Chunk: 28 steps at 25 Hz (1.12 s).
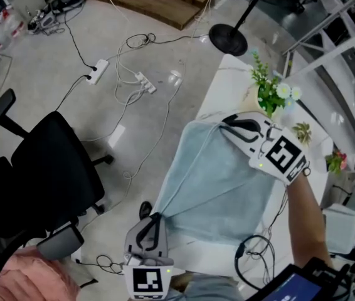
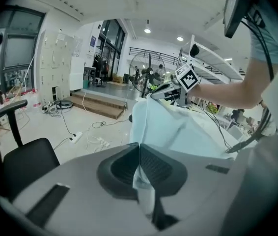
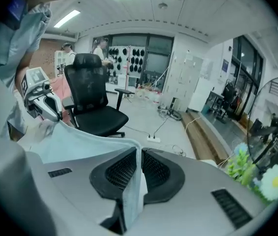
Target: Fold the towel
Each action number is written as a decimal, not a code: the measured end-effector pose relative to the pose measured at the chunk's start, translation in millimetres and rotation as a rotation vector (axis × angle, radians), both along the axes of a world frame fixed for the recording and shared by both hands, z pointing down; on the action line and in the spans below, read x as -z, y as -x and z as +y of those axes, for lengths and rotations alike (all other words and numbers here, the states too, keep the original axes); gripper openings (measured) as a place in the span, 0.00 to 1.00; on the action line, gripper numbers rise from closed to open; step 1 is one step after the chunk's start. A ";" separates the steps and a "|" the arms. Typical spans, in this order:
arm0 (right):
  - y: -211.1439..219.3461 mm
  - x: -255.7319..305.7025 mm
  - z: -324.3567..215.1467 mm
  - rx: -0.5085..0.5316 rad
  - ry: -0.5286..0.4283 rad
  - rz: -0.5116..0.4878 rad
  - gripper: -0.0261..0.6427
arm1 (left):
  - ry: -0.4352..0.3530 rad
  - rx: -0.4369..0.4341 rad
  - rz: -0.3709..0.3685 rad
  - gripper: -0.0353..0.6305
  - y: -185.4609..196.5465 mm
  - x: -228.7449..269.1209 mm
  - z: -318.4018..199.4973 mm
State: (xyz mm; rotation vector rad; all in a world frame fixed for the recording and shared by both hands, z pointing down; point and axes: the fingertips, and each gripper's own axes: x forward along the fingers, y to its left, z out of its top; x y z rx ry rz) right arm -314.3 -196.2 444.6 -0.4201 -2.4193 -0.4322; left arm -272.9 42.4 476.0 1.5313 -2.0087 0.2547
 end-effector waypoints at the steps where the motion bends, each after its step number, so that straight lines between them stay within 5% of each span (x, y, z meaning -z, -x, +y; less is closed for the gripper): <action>1: 2.8 13.8 3.7 -0.001 -0.011 -0.041 0.11 | -0.012 -0.001 -0.018 0.07 -1.4 6.5 3.9; 5: 14.5 45.0 14.9 0.000 -0.057 -0.106 0.12 | -0.026 0.004 -0.002 0.07 -12.7 15.9 13.9; 17: 66.5 -78.5 16.9 0.018 -0.122 0.121 0.13 | 0.102 0.104 0.061 0.07 10.6 -42.2 19.4; 19: 69.7 -82.2 15.2 -0.005 -0.072 0.126 0.13 | 0.101 0.097 0.046 0.07 13.2 -47.1 15.0; 22: 70.4 -47.9 14.1 -0.041 0.093 0.084 0.34 | 0.070 0.065 0.055 0.09 16.3 -43.7 12.7; 25: 59.8 13.2 13.0 -0.081 0.220 -0.028 0.35 | 0.014 0.062 0.098 0.33 25.8 -29.4 23.7; 28: 36.4 69.5 2.7 -0.133 0.225 -0.135 0.34 | -0.014 0.137 0.047 0.41 51.2 -1.2 45.6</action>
